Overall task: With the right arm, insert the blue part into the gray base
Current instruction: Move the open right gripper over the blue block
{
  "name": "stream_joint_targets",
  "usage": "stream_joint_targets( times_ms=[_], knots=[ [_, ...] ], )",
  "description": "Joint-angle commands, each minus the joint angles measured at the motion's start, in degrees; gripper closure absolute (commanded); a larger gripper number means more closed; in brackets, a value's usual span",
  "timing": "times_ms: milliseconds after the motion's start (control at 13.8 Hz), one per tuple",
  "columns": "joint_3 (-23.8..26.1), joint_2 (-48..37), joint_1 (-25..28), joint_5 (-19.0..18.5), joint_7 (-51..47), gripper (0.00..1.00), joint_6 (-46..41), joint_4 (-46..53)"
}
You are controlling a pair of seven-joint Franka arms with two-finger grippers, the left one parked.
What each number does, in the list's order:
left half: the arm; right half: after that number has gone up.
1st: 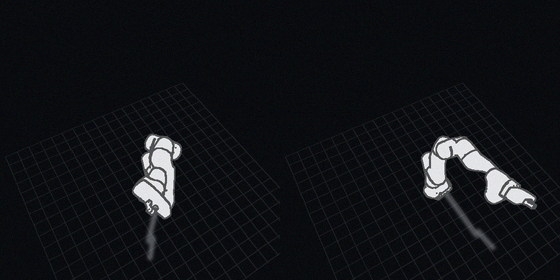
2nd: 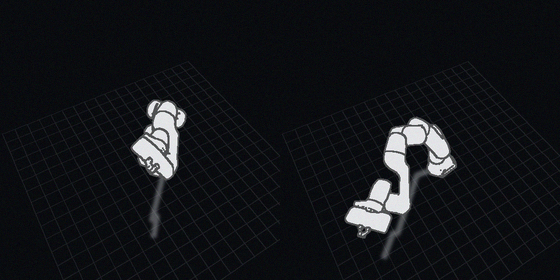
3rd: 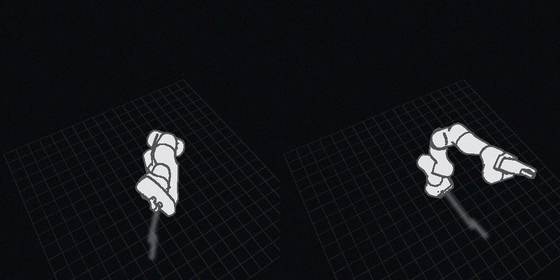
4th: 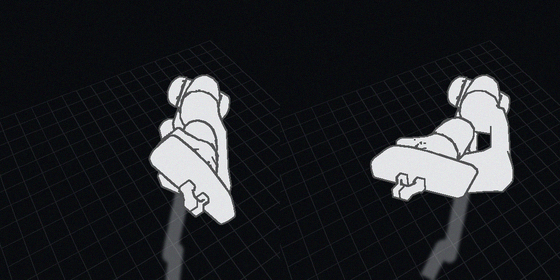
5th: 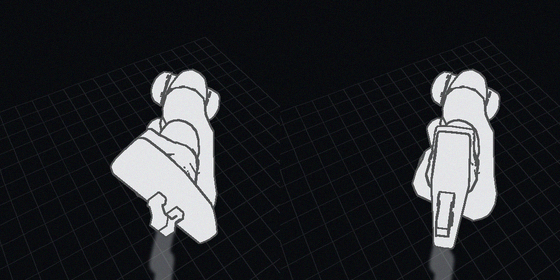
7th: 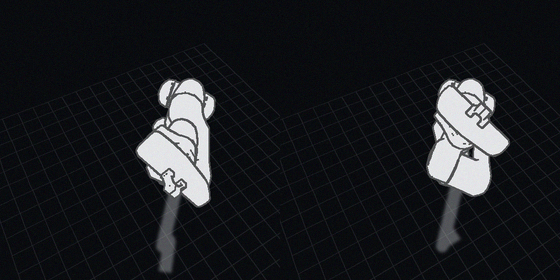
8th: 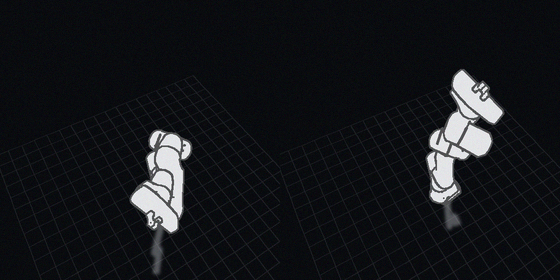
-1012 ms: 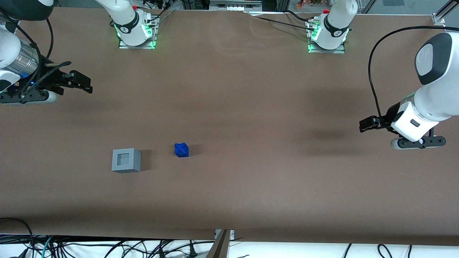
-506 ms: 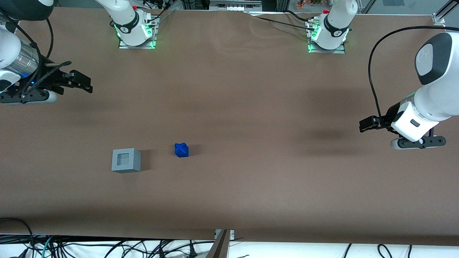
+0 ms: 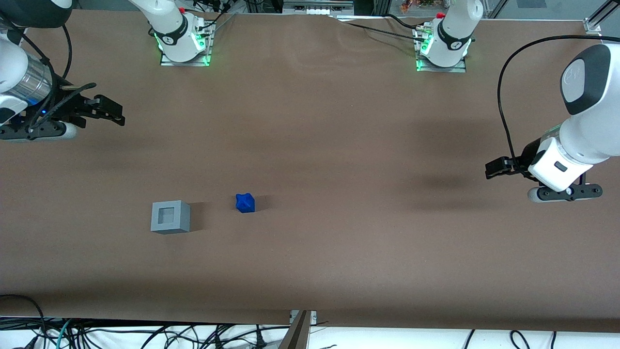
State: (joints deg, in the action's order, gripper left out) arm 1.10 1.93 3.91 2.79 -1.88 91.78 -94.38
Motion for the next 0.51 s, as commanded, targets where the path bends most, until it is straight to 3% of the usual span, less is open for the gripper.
stream_joint_targets(
  times_ms=[0, 434],
  knots=[
    [0.92, -0.44, -0.92, -0.77, 0.3, 0.01, -1.07, 0.43],
    [1.18, 0.0, -0.57, -0.25, -0.4, 0.01, 0.24, -0.53]
  ],
)
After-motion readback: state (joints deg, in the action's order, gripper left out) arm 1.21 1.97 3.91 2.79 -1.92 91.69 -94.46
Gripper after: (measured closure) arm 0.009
